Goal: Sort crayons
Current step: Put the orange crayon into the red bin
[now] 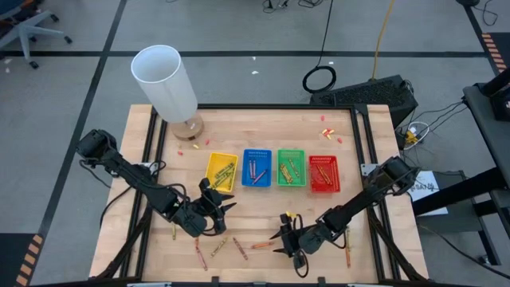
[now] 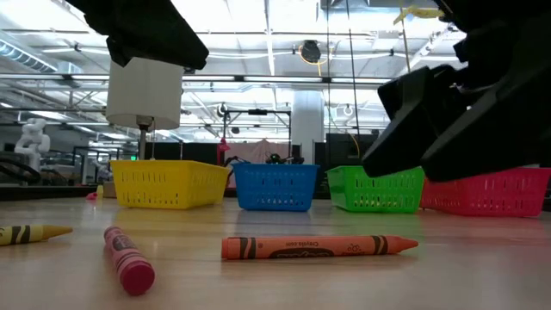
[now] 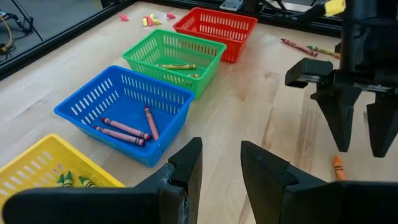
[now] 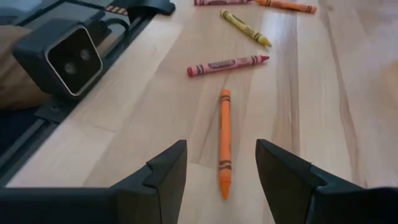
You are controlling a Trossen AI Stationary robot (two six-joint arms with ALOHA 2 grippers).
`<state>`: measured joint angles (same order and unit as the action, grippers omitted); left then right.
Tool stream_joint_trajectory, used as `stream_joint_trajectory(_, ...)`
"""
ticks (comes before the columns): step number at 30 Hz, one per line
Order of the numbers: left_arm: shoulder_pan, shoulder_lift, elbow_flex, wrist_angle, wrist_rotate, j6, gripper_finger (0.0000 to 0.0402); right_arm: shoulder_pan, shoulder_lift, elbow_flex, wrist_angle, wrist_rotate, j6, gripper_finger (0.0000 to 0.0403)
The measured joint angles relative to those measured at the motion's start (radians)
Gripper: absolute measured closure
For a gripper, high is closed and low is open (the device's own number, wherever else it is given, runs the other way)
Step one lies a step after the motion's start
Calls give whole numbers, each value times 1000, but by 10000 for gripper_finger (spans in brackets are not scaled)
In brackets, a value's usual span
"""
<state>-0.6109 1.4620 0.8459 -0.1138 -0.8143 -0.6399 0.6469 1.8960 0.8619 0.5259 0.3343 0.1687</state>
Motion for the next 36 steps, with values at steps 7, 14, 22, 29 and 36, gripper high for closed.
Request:
stream_joint_trajectory(7, 0, 0, 0, 0, 0, -1, 293, -25, 47, 0, -1, -52, 2, 227)
stream_joint_trajectory(14, 0, 0, 0, 0, 0, -1, 293, -52, 82, 0, 8, -58, 2, 227)
stream_joint_trajectory(22, 0, 0, 0, -1, 0, -1, 293, -79, 83, 1, 2, -76, 20, 253)
stream_joint_trajectory(29, 0, 0, 0, 1, 0, -8, 293, -90, 82, 1, -15, -100, 53, 307)
stream_joint_trajectory(36, 0, 0, 0, 1, 0, -8, 293, -99, 82, 2, -32, -121, 44, 386)
